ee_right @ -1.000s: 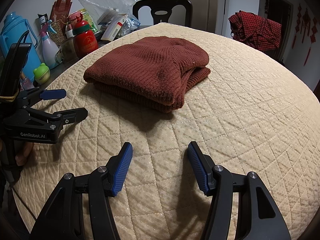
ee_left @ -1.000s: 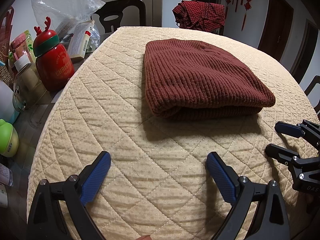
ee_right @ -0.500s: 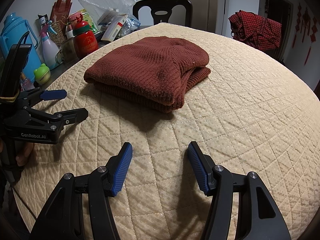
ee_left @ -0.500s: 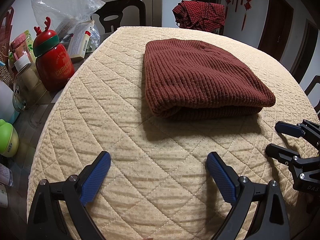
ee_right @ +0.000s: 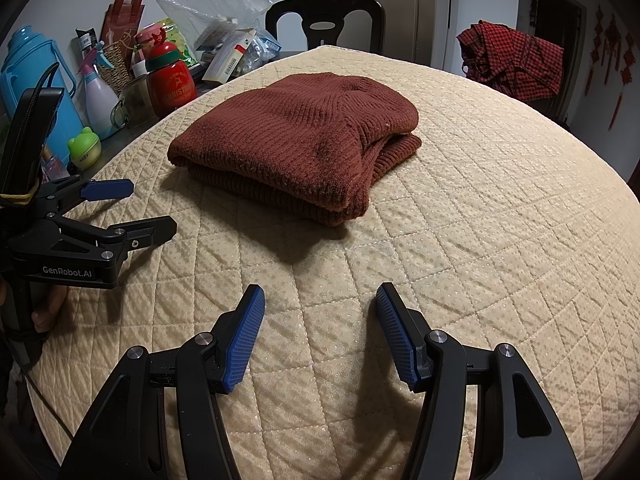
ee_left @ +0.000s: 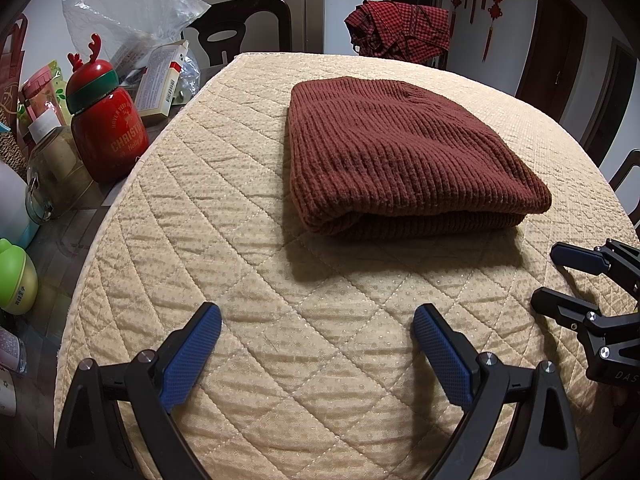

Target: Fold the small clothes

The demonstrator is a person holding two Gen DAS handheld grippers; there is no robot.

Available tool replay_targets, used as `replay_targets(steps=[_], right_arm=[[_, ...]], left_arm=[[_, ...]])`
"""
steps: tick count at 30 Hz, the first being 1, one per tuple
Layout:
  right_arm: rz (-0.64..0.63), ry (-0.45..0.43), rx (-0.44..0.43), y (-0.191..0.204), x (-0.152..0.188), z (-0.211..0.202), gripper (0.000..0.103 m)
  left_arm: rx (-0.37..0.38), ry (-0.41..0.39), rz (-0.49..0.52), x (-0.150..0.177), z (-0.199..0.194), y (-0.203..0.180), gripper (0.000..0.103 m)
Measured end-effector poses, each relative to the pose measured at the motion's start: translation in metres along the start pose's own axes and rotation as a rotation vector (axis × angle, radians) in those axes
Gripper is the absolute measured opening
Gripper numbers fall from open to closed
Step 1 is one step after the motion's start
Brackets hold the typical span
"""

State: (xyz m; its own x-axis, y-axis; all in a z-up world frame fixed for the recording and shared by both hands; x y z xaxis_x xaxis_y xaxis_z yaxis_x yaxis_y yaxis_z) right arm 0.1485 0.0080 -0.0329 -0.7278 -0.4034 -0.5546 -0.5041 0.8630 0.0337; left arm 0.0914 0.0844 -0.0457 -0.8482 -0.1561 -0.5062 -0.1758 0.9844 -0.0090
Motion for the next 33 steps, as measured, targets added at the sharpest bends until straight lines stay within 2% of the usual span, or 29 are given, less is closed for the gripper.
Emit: replay_targets(steps=[33], right_arm=[[0.002,0.0,-0.004,0.0043,-0.0014,-0.0001,0.058]], left_arm=[[0.001,0.0,0.0,-0.0001,0.0003,0.0,0.099]])
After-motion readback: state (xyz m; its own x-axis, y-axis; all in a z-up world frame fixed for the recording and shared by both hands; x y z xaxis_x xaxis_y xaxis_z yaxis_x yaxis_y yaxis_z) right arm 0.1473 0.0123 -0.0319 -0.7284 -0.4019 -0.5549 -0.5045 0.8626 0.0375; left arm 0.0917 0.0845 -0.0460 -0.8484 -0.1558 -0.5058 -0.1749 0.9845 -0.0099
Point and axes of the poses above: each gripper's, at about its wrist camera, not at the fingertips, and z roughly the way its jaws point, y to its left, x to its underside, the point moved 4 cm from there along z, roughly the way its jaws point, and after that the axes turned 7 degrees about y, right-handed, at the moved point
